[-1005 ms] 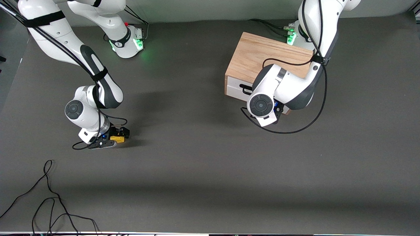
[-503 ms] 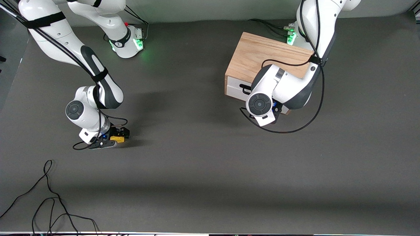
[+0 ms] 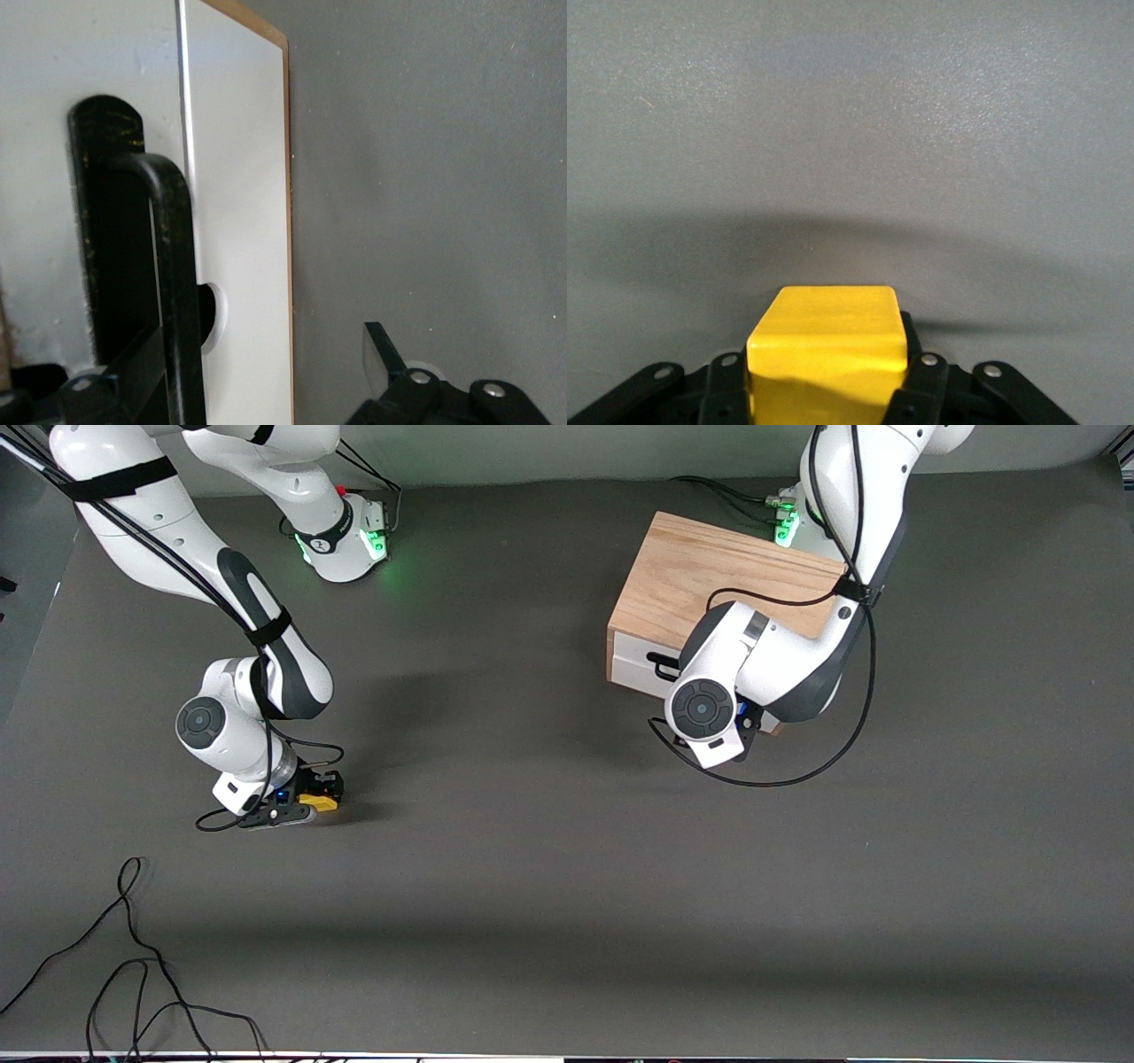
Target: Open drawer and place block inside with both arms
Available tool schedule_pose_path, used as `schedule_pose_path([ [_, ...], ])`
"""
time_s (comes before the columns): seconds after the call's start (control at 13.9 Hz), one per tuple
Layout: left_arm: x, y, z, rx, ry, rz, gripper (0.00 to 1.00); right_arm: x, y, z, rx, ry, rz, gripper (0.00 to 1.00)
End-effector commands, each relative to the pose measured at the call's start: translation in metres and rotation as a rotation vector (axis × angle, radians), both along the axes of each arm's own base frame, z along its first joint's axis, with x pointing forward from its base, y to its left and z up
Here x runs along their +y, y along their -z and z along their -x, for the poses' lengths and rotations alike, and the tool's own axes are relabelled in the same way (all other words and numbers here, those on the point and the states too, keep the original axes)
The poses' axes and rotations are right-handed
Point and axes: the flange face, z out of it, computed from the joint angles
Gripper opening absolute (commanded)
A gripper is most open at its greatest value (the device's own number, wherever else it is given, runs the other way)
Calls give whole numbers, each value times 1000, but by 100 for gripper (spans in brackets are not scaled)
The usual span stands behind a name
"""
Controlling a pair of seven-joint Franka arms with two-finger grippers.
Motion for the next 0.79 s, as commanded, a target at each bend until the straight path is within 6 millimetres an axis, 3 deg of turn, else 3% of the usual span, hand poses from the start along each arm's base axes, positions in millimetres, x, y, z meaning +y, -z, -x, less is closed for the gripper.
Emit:
schedule_pose_path([
  [0.0, 10, 2, -7, -28, 13, -30, 100, -1, -8, -3, -7, -20, 6, 0],
  [0.72, 3, -4, -22, -57, 6, -10, 100, -2, -9, -3, -8, -22, 6, 0],
])
